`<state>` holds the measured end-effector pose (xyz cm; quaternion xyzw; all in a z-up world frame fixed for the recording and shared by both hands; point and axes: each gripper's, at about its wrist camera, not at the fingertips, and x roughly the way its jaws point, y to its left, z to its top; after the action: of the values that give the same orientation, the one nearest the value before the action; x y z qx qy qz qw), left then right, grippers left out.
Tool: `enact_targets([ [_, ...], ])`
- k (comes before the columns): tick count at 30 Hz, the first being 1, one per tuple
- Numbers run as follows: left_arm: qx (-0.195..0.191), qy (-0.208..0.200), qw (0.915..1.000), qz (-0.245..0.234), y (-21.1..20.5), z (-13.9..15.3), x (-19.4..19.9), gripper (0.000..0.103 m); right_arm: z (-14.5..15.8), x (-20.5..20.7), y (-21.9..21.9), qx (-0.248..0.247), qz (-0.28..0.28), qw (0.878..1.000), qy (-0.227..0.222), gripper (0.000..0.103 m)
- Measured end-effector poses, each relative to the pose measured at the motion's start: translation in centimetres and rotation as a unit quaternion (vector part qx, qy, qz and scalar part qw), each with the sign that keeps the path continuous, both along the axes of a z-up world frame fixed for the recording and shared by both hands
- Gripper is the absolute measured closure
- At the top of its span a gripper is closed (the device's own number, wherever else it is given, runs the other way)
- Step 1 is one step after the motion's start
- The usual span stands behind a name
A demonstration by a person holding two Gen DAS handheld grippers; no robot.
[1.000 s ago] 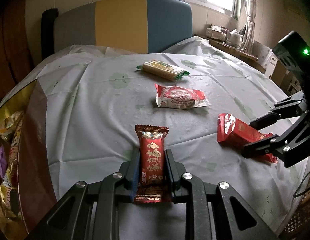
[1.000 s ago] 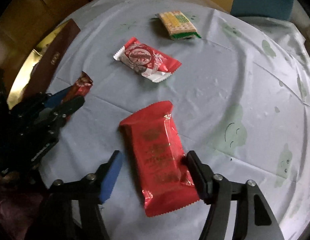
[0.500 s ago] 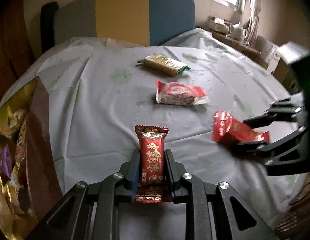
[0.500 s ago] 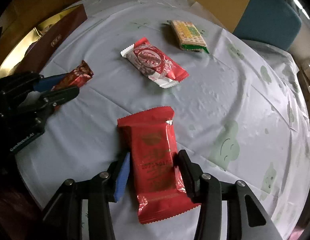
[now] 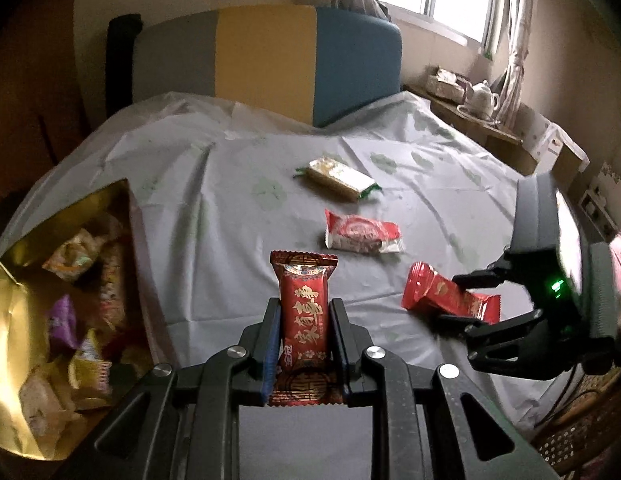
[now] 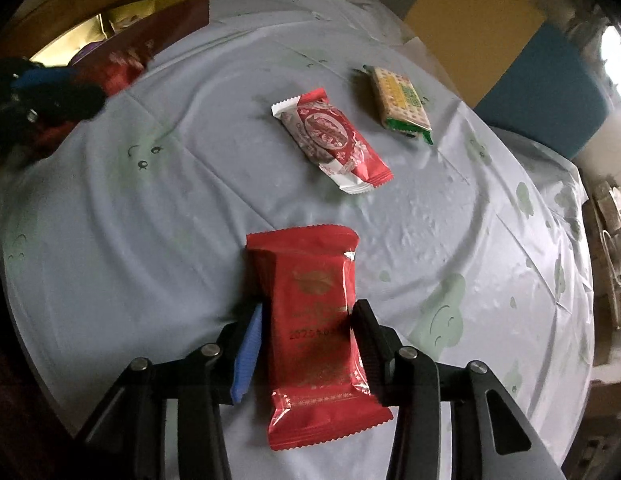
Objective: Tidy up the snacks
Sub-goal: 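Hold the red candy in the left tool while the right tool grasps the red bar, then carry the red candy with the left tool into the gold tray and release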
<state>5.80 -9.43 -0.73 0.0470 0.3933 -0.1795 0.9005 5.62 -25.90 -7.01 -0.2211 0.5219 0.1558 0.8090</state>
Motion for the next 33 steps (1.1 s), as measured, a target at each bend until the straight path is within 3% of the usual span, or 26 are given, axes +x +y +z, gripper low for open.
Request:
enact_targets([
  [6,-0.001,-0.015,0.9998,0.011,1.4,1.2,-0.8,0.08,0.4,-0.1,-0.1,-0.005,0.003,1.0,-0.004,0.058],
  [25,-0.027,-0.004,0.9962,0.083,7.7,1.4,-0.4,0.08,0.1,-0.2,0.0,0.002,0.009,1.0,-0.006,0.058],
  [28,-0.056,0.008,0.993,0.104,10.2,1.6,0.1,0.08,0.1,-0.2,0.0,0.001,0.01,1.0,-0.007,0.058],
  [33,-0.119,0.027,0.9749,0.186,17.2,2.0,0.9,0.08,0.1,-0.2,0.0,0.0,0.01,1.0,-0.007,0.058],
])
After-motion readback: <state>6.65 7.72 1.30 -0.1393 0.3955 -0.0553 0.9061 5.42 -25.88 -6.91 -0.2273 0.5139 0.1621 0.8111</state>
